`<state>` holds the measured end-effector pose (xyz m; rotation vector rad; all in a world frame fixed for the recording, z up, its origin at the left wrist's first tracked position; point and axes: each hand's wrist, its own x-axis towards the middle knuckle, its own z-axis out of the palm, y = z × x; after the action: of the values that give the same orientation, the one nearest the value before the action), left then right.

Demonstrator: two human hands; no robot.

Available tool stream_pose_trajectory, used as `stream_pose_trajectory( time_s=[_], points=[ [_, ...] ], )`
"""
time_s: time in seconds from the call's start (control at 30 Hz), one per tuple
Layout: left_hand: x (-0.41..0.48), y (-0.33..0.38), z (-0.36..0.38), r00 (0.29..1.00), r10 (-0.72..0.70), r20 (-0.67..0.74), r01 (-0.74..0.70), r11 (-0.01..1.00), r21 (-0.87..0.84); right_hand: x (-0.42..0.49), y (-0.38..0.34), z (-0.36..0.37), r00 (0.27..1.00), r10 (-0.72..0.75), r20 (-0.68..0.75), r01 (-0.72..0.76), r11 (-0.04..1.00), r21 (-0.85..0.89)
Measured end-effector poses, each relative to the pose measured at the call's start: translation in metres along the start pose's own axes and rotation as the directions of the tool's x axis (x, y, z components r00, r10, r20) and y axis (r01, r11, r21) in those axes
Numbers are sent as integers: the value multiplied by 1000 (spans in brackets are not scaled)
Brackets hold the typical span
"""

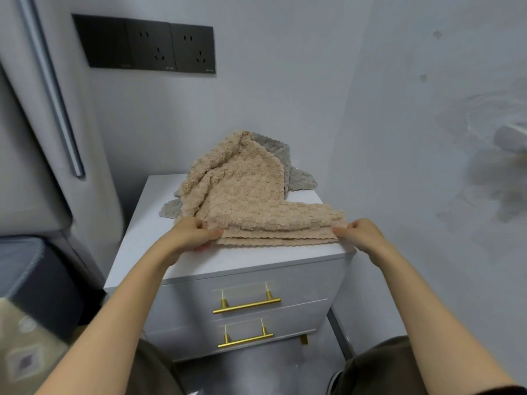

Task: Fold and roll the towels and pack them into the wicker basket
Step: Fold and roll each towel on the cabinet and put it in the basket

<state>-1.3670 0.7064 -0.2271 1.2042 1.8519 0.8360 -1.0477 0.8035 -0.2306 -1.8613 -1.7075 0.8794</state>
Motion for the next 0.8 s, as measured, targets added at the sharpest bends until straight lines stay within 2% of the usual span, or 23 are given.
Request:
stream_pose_trajectory(
  time_s=[0.07,0.13,0.23,0.33,0.43,0.57,0.7,0.8],
  points=[
    [-6,1,-6,996,-57,64,68,980,-185,-3,1,-7,999,26,28,-30,992,124],
    [-11,-2,-10,989,-93,115,116,970,-213,-7,2,-10,999,28,43,-33,990,135],
    [-17,-5,-11,976,-128,177,143,987,-74,-11,7,-10,998,42,47,-46,995,93],
    [-18,-6,-9,976,-162,145,150,984,92,-16,11,-7,998,36,50,-38,999,29],
    [-20,-2,-9,976,-164,140,122,956,268,-19,11,-7,1000,19,-7,-19,998,-64],
    [-23,1,-16,979,-158,127,96,913,395,-13,8,-9,1000,25,4,-25,1000,-16],
    [-19,6,-22,987,-72,146,38,973,229,-5,-3,-6,1000,21,-17,-18,986,167],
    [-9,10,-17,992,-64,109,48,988,144,3,-11,1,999,39,-28,-32,977,211]
  ],
)
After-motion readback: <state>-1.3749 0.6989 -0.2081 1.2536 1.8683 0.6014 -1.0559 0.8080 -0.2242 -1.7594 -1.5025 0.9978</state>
